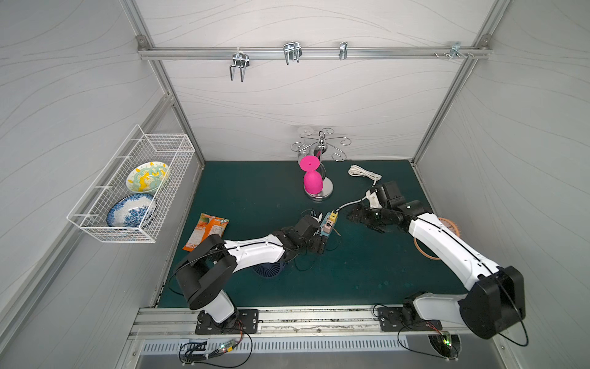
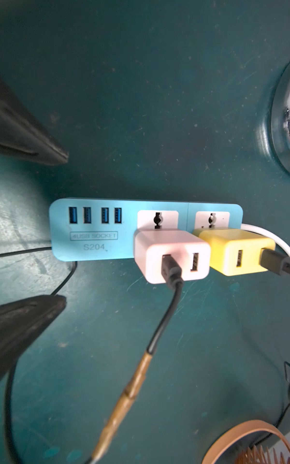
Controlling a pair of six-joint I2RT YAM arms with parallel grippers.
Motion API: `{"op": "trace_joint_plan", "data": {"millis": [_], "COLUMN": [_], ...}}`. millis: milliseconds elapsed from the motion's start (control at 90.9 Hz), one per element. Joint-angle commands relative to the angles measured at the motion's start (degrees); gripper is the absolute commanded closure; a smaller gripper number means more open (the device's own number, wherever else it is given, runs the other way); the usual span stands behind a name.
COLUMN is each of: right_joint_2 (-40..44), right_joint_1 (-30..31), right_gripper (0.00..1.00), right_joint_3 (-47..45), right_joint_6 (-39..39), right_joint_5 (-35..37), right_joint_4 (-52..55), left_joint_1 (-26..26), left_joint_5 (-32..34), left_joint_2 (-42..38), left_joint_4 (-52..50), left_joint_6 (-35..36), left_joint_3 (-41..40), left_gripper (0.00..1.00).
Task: Unplug the desk fan from the power strip
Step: Adjust the socket at the center of the board.
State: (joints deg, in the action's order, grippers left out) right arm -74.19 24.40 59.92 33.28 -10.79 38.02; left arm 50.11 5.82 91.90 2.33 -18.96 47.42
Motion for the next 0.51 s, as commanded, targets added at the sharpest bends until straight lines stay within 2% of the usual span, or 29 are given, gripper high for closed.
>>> {"op": "trace_joint_plan", "data": {"millis": [0, 154, 385, 495], "right_joint_2": [-0.9, -1.5, -0.8, -0.8], "right_joint_1": [0.5, 0.8, 1.2, 1.2], "right_gripper": [0.1, 0.09, 0.09, 0.09], "right_joint_3": [-0.1, 0.4, -0.2, -0.6], "right_joint_6": [0.5, 0.4, 0.3, 0.4], "right_joint_5": [0.7, 0.7, 1.0, 0.8], "right_joint_4": [1.1, 1.3, 1.6, 1.7], "left_joint_1": [1.1, 1.1, 1.1, 1.0], "left_joint_5": [2.6, 3.2, 3.0, 5.1], "left_joint_2": [0.7, 3.7, 5.8, 7.2], "left_joint_4": [4.1, 1.5, 3.3, 3.1], "left_joint_6": [1.4, 2.4, 2.7, 3.5], "left_joint_3": [-0.7, 1.6, 1.3, 1.9], "left_gripper": [0.13, 0.13, 0.13, 0.13]}}
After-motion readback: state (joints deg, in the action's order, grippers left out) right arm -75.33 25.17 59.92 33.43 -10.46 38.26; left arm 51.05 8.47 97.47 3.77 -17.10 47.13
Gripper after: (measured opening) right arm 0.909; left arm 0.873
